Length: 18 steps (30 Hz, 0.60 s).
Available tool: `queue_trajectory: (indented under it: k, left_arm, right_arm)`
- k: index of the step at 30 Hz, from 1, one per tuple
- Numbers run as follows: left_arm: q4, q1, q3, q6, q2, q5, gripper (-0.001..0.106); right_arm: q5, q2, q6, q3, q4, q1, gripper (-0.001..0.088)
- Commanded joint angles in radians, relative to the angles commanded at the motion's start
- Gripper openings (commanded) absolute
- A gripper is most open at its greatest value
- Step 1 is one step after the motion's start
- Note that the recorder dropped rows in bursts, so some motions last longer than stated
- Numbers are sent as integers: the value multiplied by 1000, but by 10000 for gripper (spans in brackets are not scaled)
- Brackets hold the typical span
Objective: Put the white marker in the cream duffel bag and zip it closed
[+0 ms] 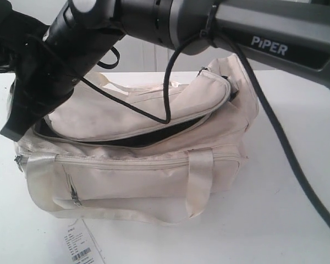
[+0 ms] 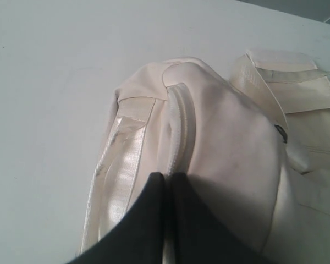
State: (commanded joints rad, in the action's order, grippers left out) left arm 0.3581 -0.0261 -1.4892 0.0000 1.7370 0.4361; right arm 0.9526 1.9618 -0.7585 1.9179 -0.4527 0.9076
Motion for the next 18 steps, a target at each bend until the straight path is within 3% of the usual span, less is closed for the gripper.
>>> queue_trajectory:
  k: [18]
  left_arm:
    - [0,0,0,0,0,-2,3]
  right_arm:
    - [13,-34,-22,0,-27,10,0]
